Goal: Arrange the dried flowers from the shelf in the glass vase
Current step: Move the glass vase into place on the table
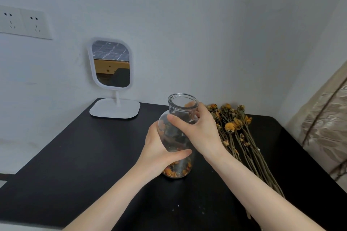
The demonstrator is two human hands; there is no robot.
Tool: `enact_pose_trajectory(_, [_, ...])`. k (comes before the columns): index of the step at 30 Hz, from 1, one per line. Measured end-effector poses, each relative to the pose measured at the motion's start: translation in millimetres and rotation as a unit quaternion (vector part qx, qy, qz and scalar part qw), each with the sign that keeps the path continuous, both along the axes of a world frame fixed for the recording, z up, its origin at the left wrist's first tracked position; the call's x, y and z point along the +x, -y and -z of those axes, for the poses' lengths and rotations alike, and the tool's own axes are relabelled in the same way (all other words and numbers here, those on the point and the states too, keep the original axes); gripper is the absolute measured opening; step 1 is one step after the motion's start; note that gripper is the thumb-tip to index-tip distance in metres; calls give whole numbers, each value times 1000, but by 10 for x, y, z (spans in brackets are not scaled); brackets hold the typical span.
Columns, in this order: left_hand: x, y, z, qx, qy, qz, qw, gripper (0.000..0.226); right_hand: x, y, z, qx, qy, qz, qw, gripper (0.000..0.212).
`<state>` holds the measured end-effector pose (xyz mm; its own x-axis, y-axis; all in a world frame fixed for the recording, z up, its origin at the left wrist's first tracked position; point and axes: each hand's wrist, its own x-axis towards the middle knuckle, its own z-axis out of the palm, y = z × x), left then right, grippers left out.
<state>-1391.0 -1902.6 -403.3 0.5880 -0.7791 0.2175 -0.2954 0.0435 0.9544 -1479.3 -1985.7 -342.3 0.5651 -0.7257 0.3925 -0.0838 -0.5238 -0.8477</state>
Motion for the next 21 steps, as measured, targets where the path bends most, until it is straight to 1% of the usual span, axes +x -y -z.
enact_pose_trajectory(5, [1, 10, 29, 3, 2, -5, 1000, 103, -8, -2, -8, 7, 0, -1, 1000, 39])
enact_pose_trajectory(9, [-1, 19, 34, -4, 3, -2, 1000, 110, -5, -5, 20, 15, -5, 2, 1000, 45])
enact_pose_trajectory(13, [4, 2, 46, -17, -9, 10, 1000, 100, 1, -22, 25, 9, -17, 9, 1000, 52])
enact_pose_trajectory(16, [6, -73, 58, -7, -18, 12, 1000, 108, -34, 7, -22, 24, -30, -12, 999, 55])
enact_pose_trajectory(18, [-16, -167, 57, 17, -22, -21, 999, 113, -104, 40, -48, 44, -30, -29, 998, 61])
enact_pose_trajectory(21, [-137, -386, 88, 16, -18, -90, 996, 99, -277, 120, -62, 50, -27, -21, 998, 70])
